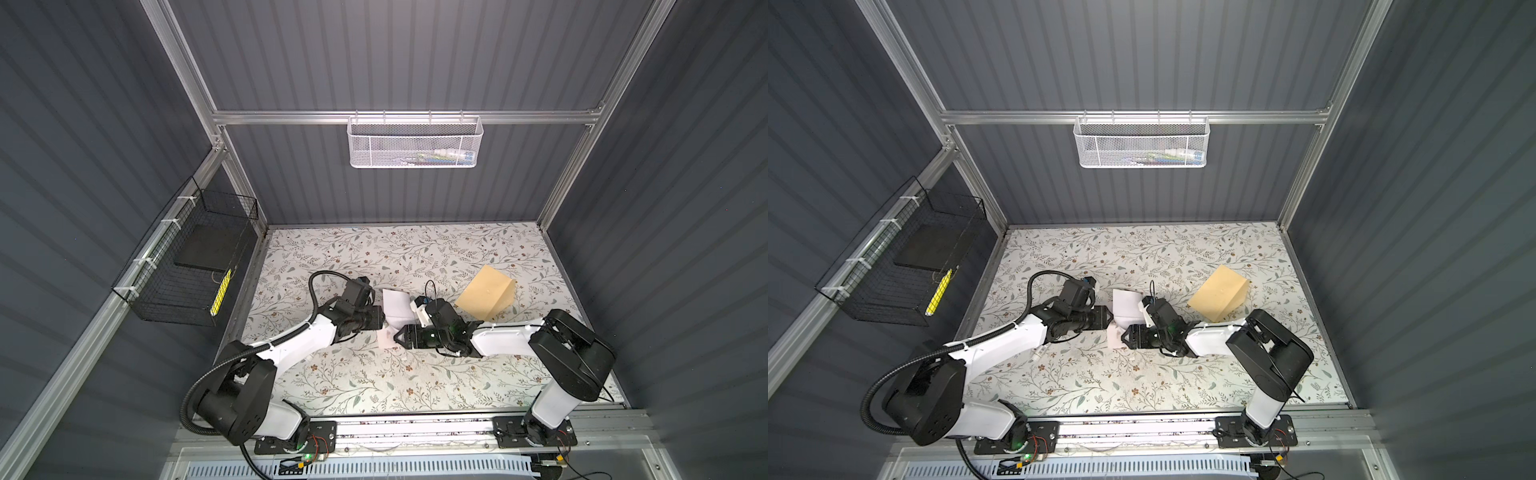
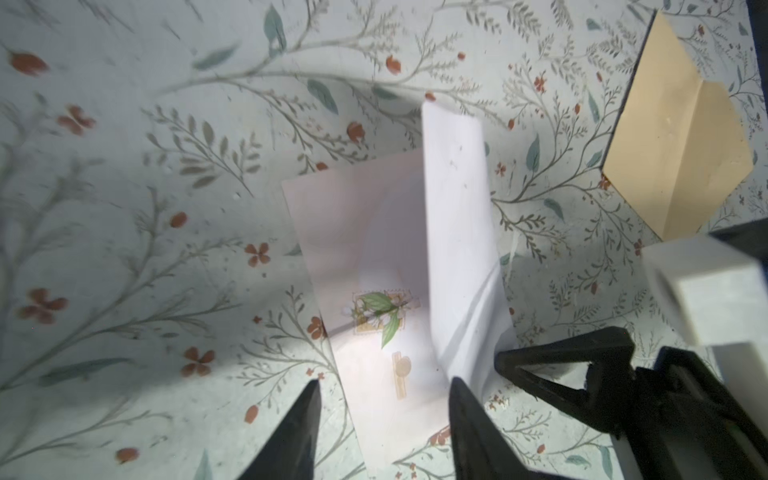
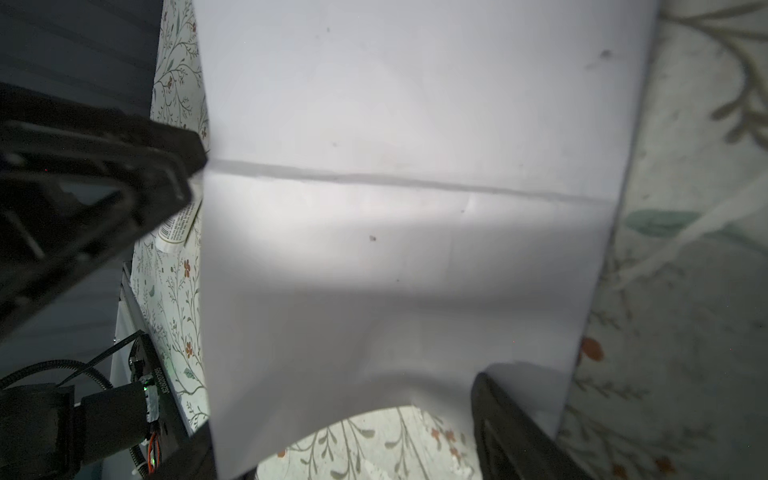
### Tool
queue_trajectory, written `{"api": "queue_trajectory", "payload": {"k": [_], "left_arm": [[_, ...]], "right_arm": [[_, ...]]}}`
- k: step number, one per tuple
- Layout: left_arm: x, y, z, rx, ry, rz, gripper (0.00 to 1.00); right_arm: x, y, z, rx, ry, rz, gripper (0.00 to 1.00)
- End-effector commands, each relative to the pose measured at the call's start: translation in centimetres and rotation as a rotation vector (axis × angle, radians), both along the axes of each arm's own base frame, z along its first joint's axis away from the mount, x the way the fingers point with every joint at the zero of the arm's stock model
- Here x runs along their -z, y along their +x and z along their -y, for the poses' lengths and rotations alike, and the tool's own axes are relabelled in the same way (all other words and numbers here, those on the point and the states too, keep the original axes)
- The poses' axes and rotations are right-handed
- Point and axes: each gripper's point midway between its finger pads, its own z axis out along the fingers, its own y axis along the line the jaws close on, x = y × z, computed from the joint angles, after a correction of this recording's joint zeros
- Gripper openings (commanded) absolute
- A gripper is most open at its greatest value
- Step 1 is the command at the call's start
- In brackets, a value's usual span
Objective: Place the letter into the envelope and seal it
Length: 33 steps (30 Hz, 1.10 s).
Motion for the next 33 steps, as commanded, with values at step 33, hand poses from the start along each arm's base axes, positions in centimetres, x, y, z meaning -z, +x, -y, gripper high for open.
{"api": "queue_trajectory", "payload": {"k": [33], "left_arm": [[6.8, 0.9, 4.2, 0.052, 0.02, -0.249, 0.31]], "right_arm": [[3.0, -0.9, 1.9, 0.048, -0.085, -0.073, 0.79]]}}
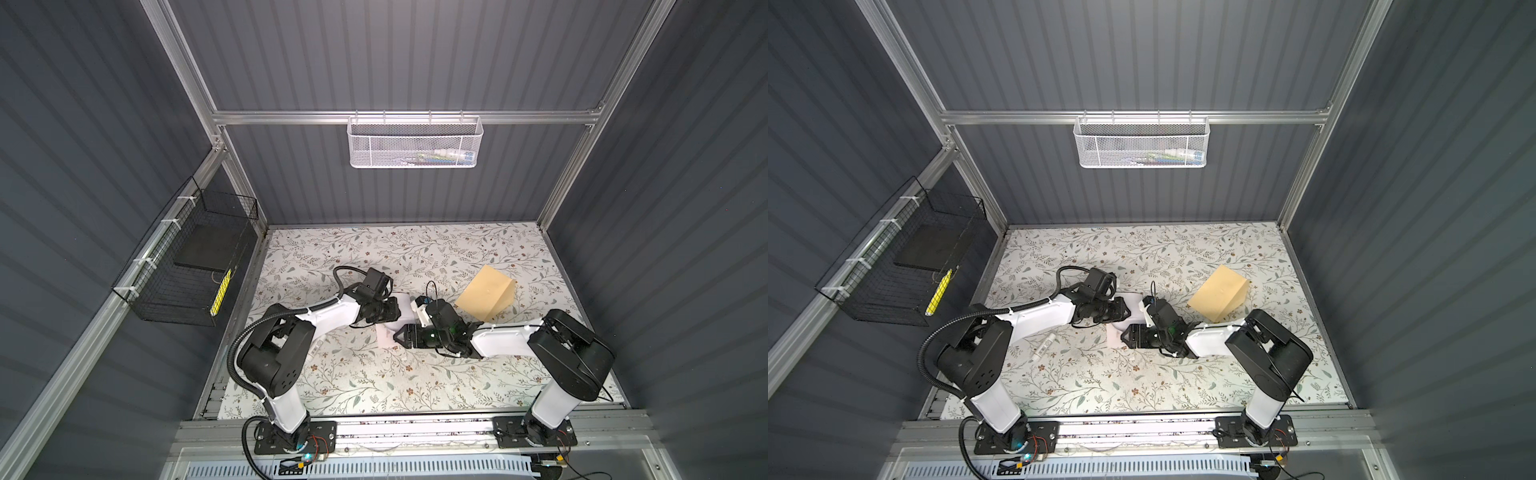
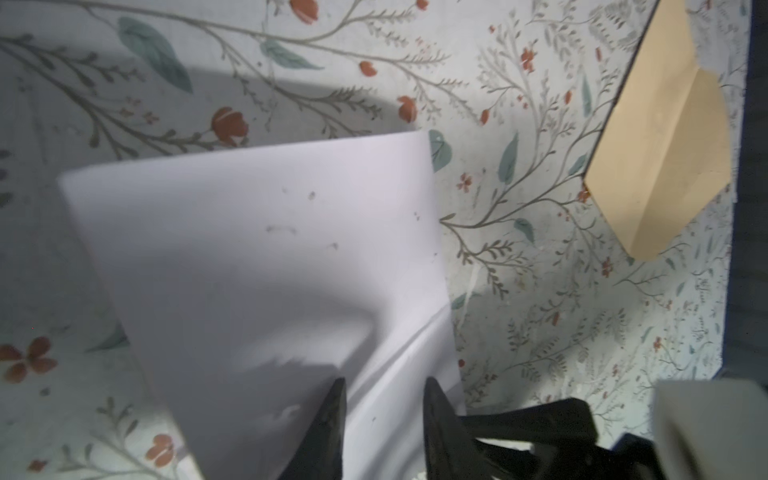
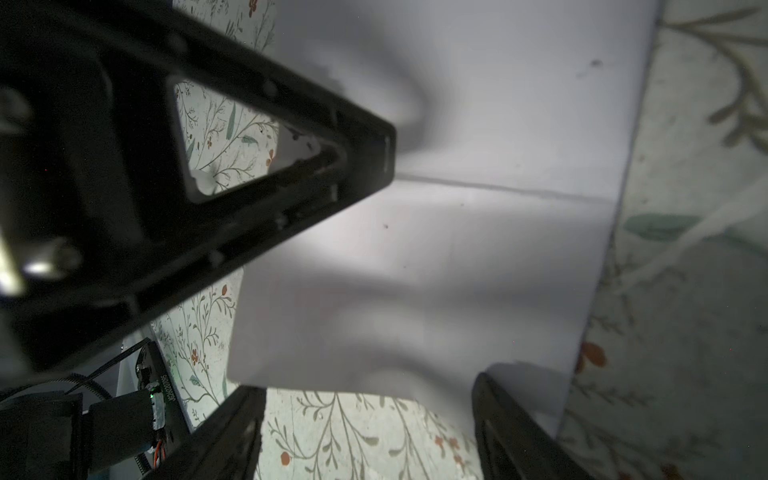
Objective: Place the letter into the envelope and seal it
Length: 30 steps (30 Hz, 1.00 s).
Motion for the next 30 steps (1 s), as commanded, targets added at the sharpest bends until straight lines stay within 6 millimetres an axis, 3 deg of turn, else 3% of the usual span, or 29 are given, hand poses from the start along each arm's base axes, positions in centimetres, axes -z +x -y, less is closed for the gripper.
{"api": "queue_trajectory", "payload": {"k": [1, 6, 13, 18, 22, 26, 30], "left_arm": [[2.6, -0.9, -1.7, 0.01, 0.104, -0.027, 0.31], [3.8, -1.2, -2.7, 0.019, 0.161, -0.025, 0.28], [5.0, -2.2, -3.1, 0.041, 0.168, -0.035, 0.2], [4.4, -2.8, -2.8, 0.058, 0.113, -0.005, 0.18], [3.9, -3.2, -2.4, 0.087, 0.075, 0.014, 0.18], [3.6, -3.3, -2.3, 0.107, 0.073, 0.032, 0.18], [3.5, -3.4, -2.3, 0.125, 0.073, 0.047, 0.18]], "right_arm": [[2.9, -1.1, 1.9, 0.03, -0.097, -0.074, 0.79], [1.7, -1.1, 1.7, 0.035, -0.063, -0.069, 0.8], [-2.7, -0.5, 2.4, 0.087, 0.031, -0.034, 0.85], [-6.5, 0.9, 4.7, 0.169, 0.074, -0.02, 0.89], [-8.0, 2.7, 6.8, 0.209, 0.076, -0.035, 0.88], [-9.1, 4.5, 6.9, 0.175, 0.081, -0.026, 0.77], [-8.6, 5.6, 5.0, 0.115, 0.101, -0.055, 0.43]]}}
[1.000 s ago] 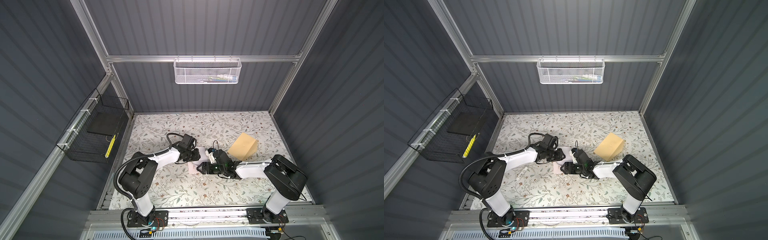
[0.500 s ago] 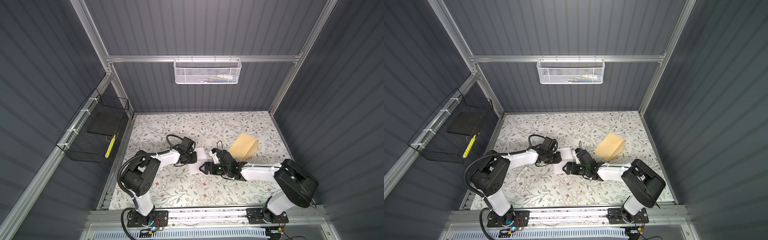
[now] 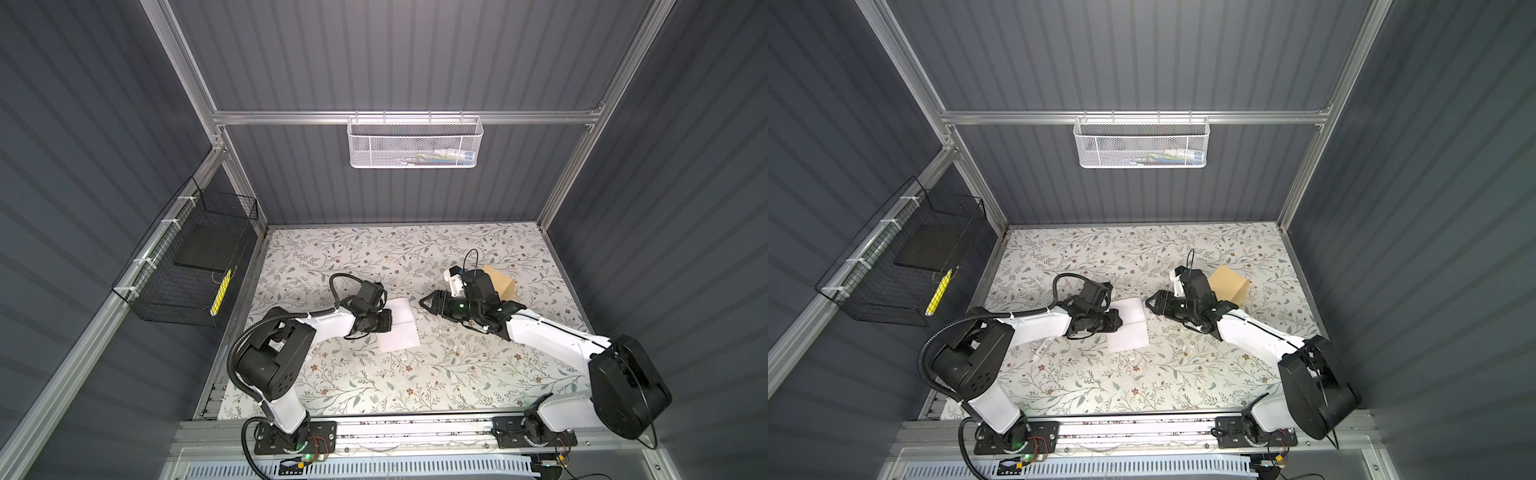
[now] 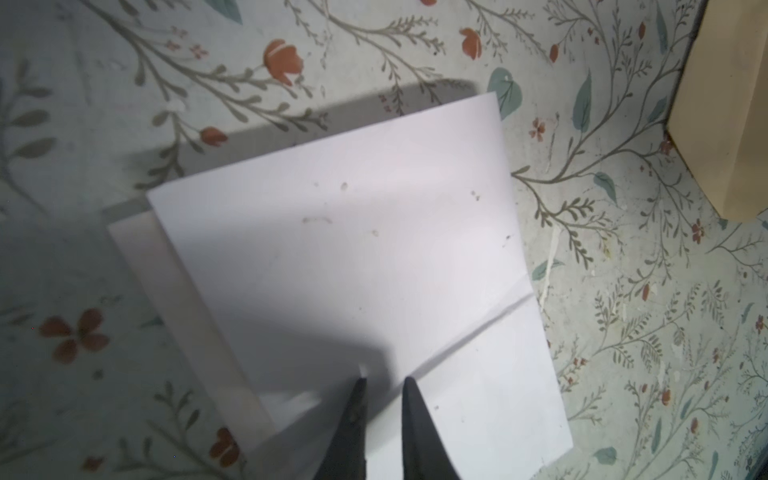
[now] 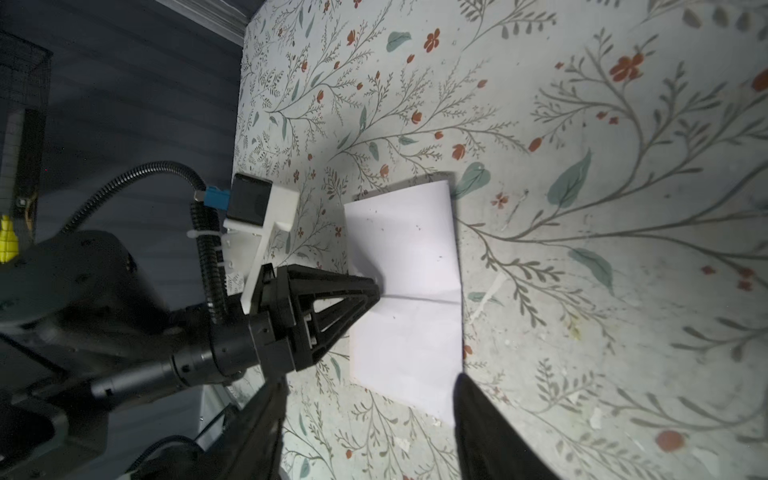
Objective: Place the letter into the envelope and seal it
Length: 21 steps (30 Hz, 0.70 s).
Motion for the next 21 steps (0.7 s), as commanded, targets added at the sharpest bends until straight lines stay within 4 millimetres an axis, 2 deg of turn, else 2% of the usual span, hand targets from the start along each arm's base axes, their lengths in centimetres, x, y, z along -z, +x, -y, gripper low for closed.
{"api": "queue_trajectory", "payload": {"k": [1, 3, 8, 14, 21], "left_arm": [[1.1, -1.8, -0.6, 0.053, 0.034, -0.038, 0.18], [1.2, -1.8, -0.5, 0.058, 0.036, -0.04, 0.17], [1.1, -1.6, -0.4, 0.059, 0.035, -0.033, 0.17], [1.2, -1.7, -0.4, 0.058, 0.033, -0.037, 0.17], [1.1, -1.5, -0.2, 0.052, 0.022, -0.039, 0.17]], "right_arm": [[1.2, -0.1, -1.7, -0.089, 0.01, -0.064, 0.35], [2.4, 0.2, -2.5, -0.093, 0.018, -0.097, 0.2], [4.8, 0.4, -3.8, -0.1, 0.006, -0.137, 0.08], [8.0, -0.6, -4.4, -0.093, -0.05, -0.191, 0.04], [10.2, -2.2, -3.4, -0.047, -0.122, -0.225, 0.02]]}}
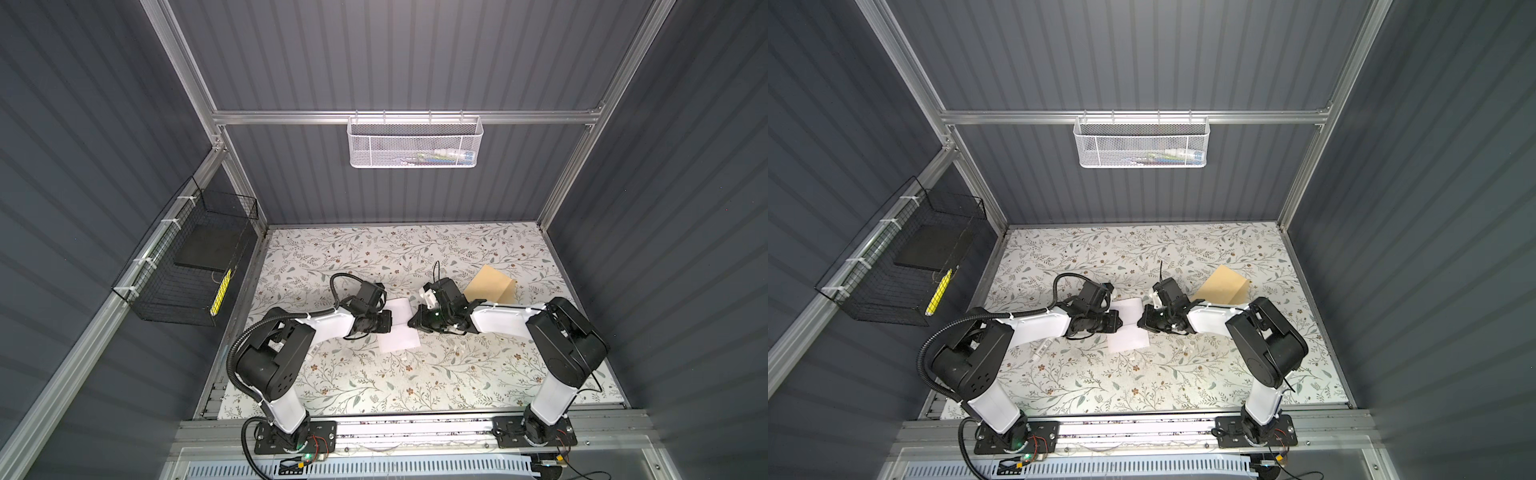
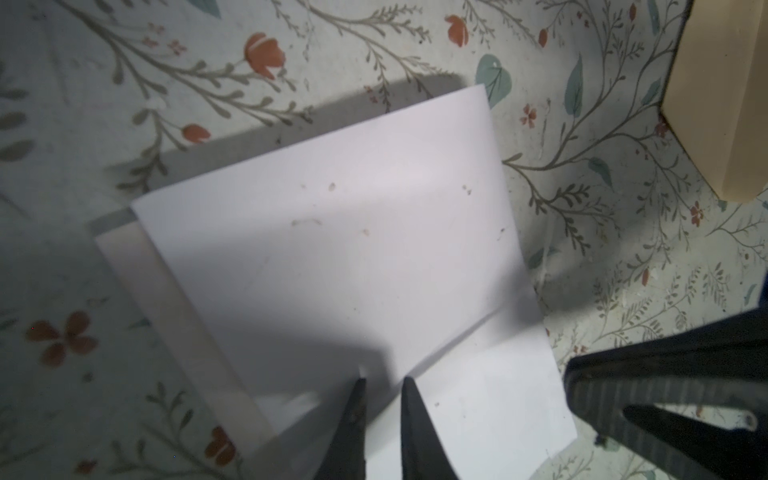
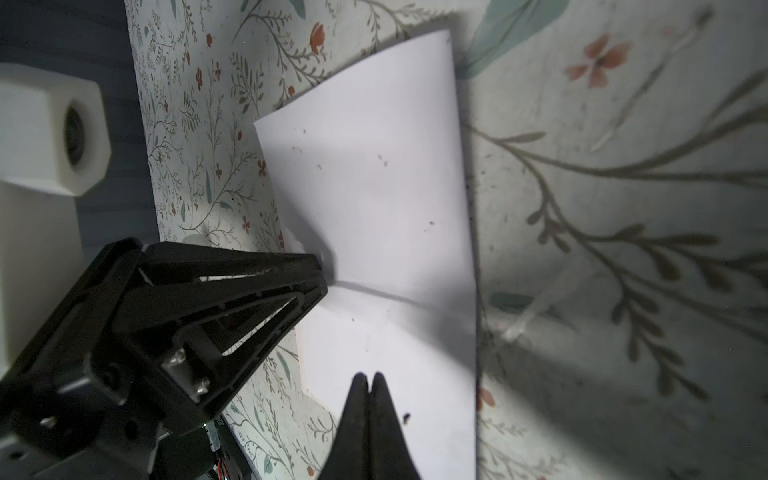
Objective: Place the letter into the envelope and seal it
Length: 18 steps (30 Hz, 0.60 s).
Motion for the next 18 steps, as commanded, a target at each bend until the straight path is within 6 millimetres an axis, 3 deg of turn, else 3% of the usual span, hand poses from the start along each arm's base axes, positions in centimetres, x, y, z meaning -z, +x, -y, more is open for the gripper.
{"api": "queue_trajectory", "payload": {"k": [1, 12, 18], "left_arm": [[1.1, -1.3, -0.2, 0.023, 0.023, -0.049, 0.17], [0.9, -1.2, -0.1, 0.01, 0.01, -0.051, 0.16], [-1.9, -0.4, 1.8, -0.006, -0.104, -0.044, 0.18]], "right_arm": [[1.1, -0.5, 1.1, 0.042, -0.046, -0.004, 0.02], [2.6, -2.7, 2.2, 0.04, -0.088, -0.034, 0.02], [3.3, -2.7, 3.1, 0.063, -0.134, -0.02, 0.0]]}}
